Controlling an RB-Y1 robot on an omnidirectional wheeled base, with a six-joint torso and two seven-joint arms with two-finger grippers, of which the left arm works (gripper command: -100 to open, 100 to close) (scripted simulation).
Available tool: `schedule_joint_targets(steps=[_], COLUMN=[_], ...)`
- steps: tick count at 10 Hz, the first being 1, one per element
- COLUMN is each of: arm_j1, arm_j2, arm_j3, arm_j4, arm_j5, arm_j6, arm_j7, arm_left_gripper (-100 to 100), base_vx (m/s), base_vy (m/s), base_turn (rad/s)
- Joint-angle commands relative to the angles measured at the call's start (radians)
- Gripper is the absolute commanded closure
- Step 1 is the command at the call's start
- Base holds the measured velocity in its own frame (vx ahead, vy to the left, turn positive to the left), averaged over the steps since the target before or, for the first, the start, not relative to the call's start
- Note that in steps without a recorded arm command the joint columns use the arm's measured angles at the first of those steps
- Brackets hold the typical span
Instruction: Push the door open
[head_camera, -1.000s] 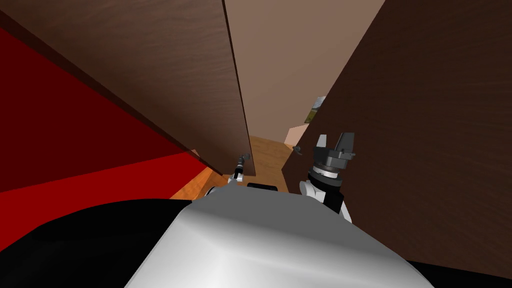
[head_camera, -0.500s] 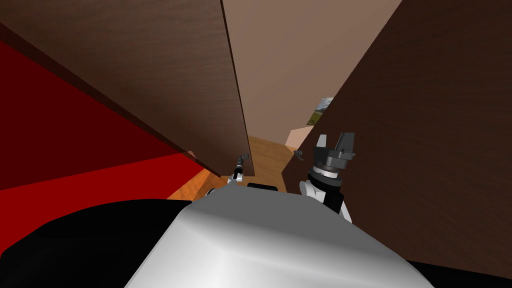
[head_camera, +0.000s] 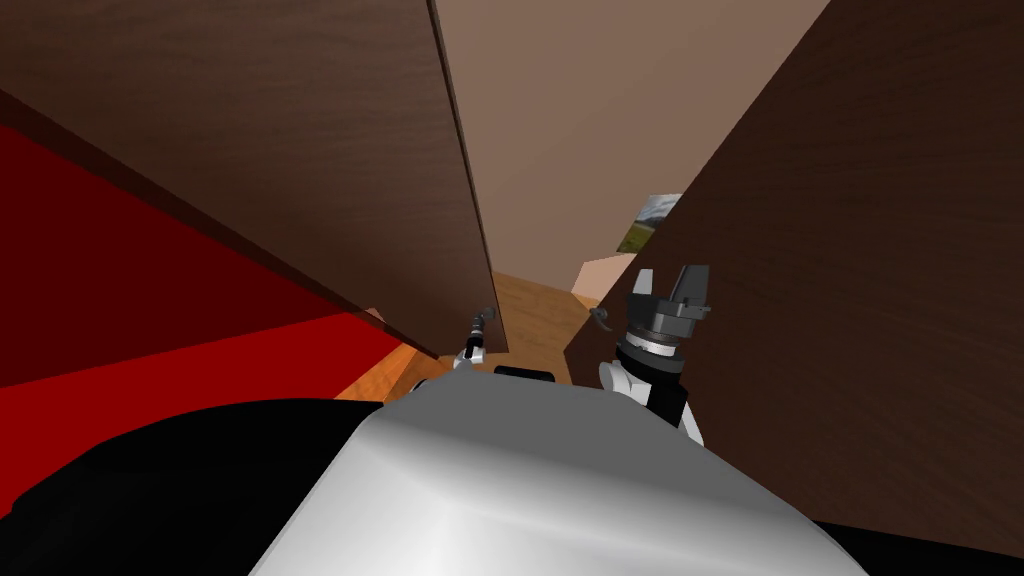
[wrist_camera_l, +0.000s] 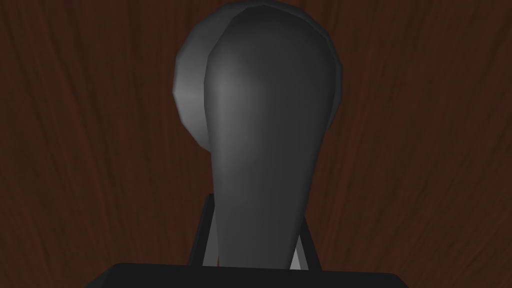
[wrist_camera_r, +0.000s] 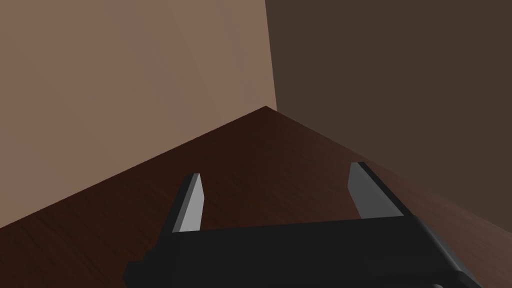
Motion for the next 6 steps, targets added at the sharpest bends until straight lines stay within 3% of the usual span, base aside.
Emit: schedule_joint_targets(steps=[1, 4, 6], arm_j1=[-0.014, -0.017, -0.017], arm_j2=[0.014, 0.019, 0.019], arm_j3=[0.021, 0.055, 0.055], arm_j4=[0.008, 0.005, 0.005], arm_j5=[0.011, 0.029, 0.029], arm_j6=[-0.019, -0.023, -0.023], arm_j7=[-0.015, -0.047, -0.047], arm_left_gripper=[100, 100, 100], base_vx=[0.195, 0.225, 0.106], base_vy=[-0.027, -0.012, -0.001], base_turn=[0.044, 0.067, -0.008])
